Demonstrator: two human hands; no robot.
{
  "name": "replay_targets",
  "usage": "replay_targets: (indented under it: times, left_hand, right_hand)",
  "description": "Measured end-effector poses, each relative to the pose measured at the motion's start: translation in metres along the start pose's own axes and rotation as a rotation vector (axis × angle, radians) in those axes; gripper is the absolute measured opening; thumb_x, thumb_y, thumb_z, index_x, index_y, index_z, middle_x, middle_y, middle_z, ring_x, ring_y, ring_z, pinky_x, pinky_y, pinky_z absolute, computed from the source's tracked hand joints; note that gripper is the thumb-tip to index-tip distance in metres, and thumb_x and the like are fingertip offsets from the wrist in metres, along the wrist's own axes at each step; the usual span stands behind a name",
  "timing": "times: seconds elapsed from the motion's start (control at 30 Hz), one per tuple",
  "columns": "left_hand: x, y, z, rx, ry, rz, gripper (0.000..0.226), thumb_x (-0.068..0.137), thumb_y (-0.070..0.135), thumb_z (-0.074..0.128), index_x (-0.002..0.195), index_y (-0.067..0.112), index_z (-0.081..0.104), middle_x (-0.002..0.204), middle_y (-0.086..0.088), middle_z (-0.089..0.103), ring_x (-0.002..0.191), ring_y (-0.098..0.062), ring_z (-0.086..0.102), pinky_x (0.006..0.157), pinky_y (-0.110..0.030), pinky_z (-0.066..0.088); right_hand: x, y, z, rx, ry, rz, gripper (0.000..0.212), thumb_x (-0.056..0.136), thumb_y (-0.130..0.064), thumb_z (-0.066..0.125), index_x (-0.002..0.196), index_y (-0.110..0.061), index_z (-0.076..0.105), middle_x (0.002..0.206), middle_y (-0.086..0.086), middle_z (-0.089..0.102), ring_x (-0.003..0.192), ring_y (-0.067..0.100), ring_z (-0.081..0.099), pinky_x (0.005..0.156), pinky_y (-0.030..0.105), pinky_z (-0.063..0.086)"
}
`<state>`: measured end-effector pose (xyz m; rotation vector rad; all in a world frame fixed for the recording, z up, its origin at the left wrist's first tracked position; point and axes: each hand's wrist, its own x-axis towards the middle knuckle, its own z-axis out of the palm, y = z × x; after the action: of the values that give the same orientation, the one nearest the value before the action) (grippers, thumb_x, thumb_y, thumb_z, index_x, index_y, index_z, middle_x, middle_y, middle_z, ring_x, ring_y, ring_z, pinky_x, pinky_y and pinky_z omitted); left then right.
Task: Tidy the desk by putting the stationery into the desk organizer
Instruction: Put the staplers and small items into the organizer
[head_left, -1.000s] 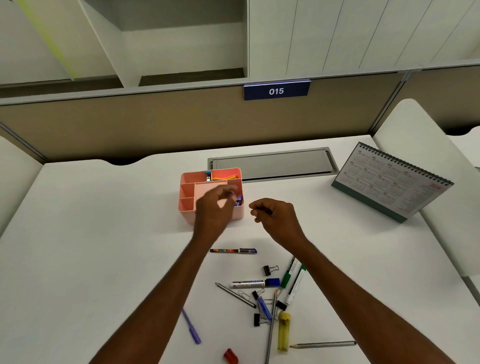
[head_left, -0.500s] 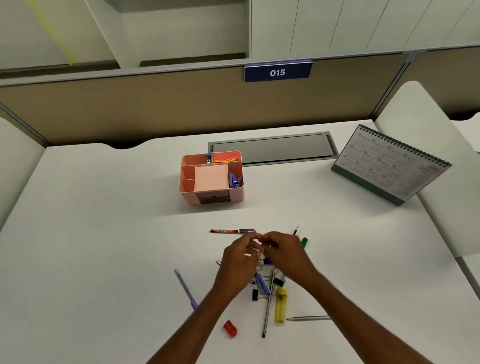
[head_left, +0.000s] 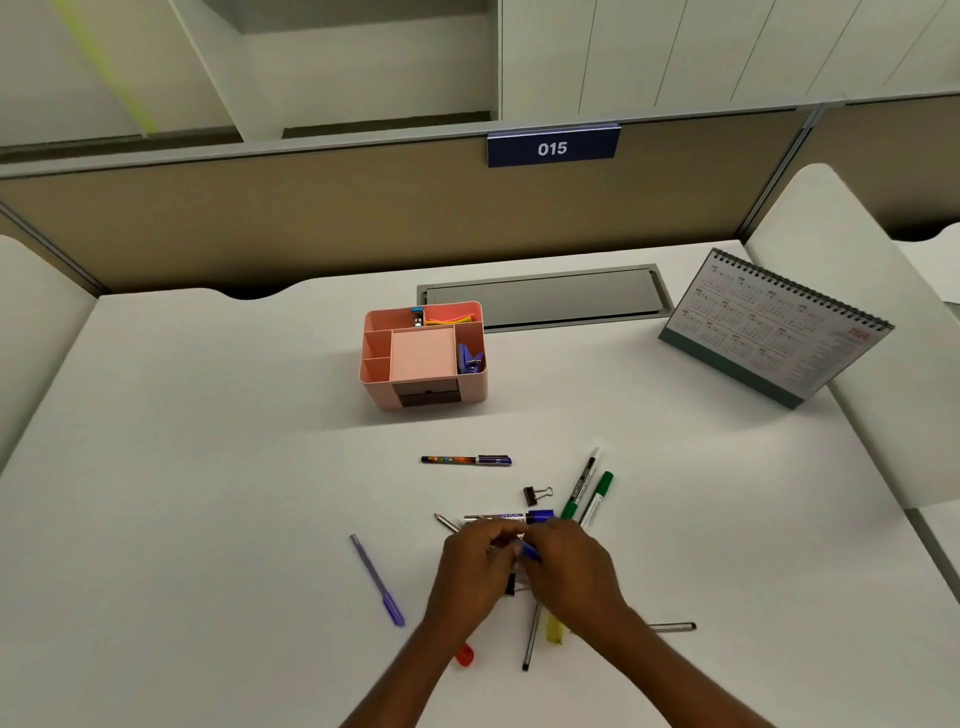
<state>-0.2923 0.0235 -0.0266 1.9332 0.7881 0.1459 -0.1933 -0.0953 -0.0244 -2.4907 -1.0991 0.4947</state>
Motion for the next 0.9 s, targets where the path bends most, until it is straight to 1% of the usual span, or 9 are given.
replay_targets:
  times: [0.07, 0.17, 0.27, 0.37, 0.43, 0.53, 0.7, 0.8, 0.9]
  left_hand:
    - [0.001, -0.003, -0.005, -0.026, 0.032, -0.008, 0.028, 0.092, 0.014, 0.076, 0.115, 0.029, 0.075, 0.106, 0.021, 0.071, 0.103, 0.007, 0.066, 0.09, -0.012, 0.053]
    - [0.006, -0.002, -0.016, -0.06, 0.087, -0.011, 0.026, 0.091, 0.015, 0.078, 0.116, 0.024, 0.078, 0.107, 0.017, 0.075, 0.101, 0.005, 0.068, 0.087, -0.012, 0.054]
    - [0.015, 0.01, -0.034, -0.148, 0.134, -0.053, 0.024, 0.09, 0.018, 0.079, 0.114, 0.023, 0.079, 0.104, 0.013, 0.078, 0.096, 0.0, 0.073, 0.083, -0.016, 0.059]
    - [0.024, 0.026, -0.055, -0.238, 0.17, -0.056, 0.022, 0.088, 0.02, 0.083, 0.11, 0.02, 0.081, 0.097, 0.01, 0.08, 0.089, -0.007, 0.076, 0.078, -0.023, 0.063]
    - [0.031, 0.038, -0.068, -0.277, 0.196, -0.046, 0.02, 0.086, 0.018, 0.084, 0.106, 0.018, 0.081, 0.093, 0.008, 0.081, 0.084, -0.013, 0.077, 0.072, -0.025, 0.063]
    - [0.042, 0.05, -0.088, -0.273, 0.257, -0.033, 0.018, 0.087, 0.018, 0.083, 0.104, 0.018, 0.081, 0.091, 0.007, 0.08, 0.082, -0.015, 0.077, 0.07, -0.025, 0.063]
    - [0.08, 0.061, -0.127, -0.253, 0.398, 0.0, 0.018, 0.086, 0.017, 0.083, 0.104, 0.02, 0.081, 0.09, 0.008, 0.08, 0.081, -0.012, 0.076, 0.074, -0.03, 0.065]
    - [0.113, 0.07, -0.155, -0.182, 0.492, 0.034, 0.018, 0.088, 0.017, 0.081, 0.106, 0.02, 0.082, 0.094, 0.007, 0.08, 0.086, -0.004, 0.075, 0.079, -0.028, 0.063]
    - [0.148, 0.081, -0.178, -0.11, 0.582, 0.032, 0.018, 0.09, 0.015, 0.077, 0.107, 0.017, 0.081, 0.096, 0.001, 0.08, 0.085, -0.006, 0.074, 0.078, -0.03, 0.063]
  right_hand:
    - [0.007, 0.001, -0.01, 0.067, -0.002, 0.0, 0.016, 0.094, -0.036, 0.069, 0.107, -0.028, 0.073, 0.102, -0.005, 0.07, 0.093, 0.013, 0.063, 0.078, 0.023, 0.049]
    - [0.022, -0.001, -0.026, 0.213, -0.019, -0.026, 0.017, 0.09, -0.033, 0.075, 0.105, -0.027, 0.073, 0.097, -0.008, 0.067, 0.089, 0.008, 0.059, 0.079, 0.025, 0.05]
    - [0.037, -0.008, -0.039, 0.353, 0.013, -0.026, 0.019, 0.087, -0.028, 0.079, 0.106, -0.025, 0.074, 0.096, -0.012, 0.068, 0.086, 0.004, 0.062, 0.078, 0.022, 0.052]
    - [0.053, -0.016, -0.049, 0.535, 0.079, 0.001, 0.022, 0.085, -0.021, 0.081, 0.107, -0.023, 0.076, 0.097, -0.014, 0.071, 0.088, 0.004, 0.066, 0.077, 0.02, 0.055]
    - [0.062, -0.021, -0.053, 0.6, 0.121, 0.013, 0.021, 0.087, -0.021, 0.079, 0.108, -0.024, 0.075, 0.097, -0.016, 0.072, 0.09, 0.003, 0.067, 0.076, 0.018, 0.056]
    - [0.075, -0.025, -0.056, 0.579, 0.155, 0.002, 0.015, 0.092, -0.02, 0.076, 0.106, -0.023, 0.076, 0.096, -0.016, 0.074, 0.089, 0.002, 0.068, 0.077, 0.018, 0.057]
    - [0.09, -0.027, -0.058, 0.555, 0.129, 0.015, 0.014, 0.093, -0.013, 0.072, 0.102, -0.023, 0.078, 0.097, -0.015, 0.075, 0.091, -0.002, 0.068, 0.083, 0.017, 0.056]
    - [0.094, -0.028, -0.055, 0.544, 0.104, 0.024, 0.014, 0.094, -0.013, 0.072, 0.101, -0.024, 0.078, 0.097, -0.015, 0.075, 0.09, -0.001, 0.068, 0.084, 0.017, 0.055]
    - [0.094, -0.026, -0.051, 0.551, 0.09, 0.044, 0.012, 0.094, -0.015, 0.073, 0.099, -0.025, 0.078, 0.095, -0.015, 0.075, 0.088, 0.002, 0.068, 0.082, 0.019, 0.056]
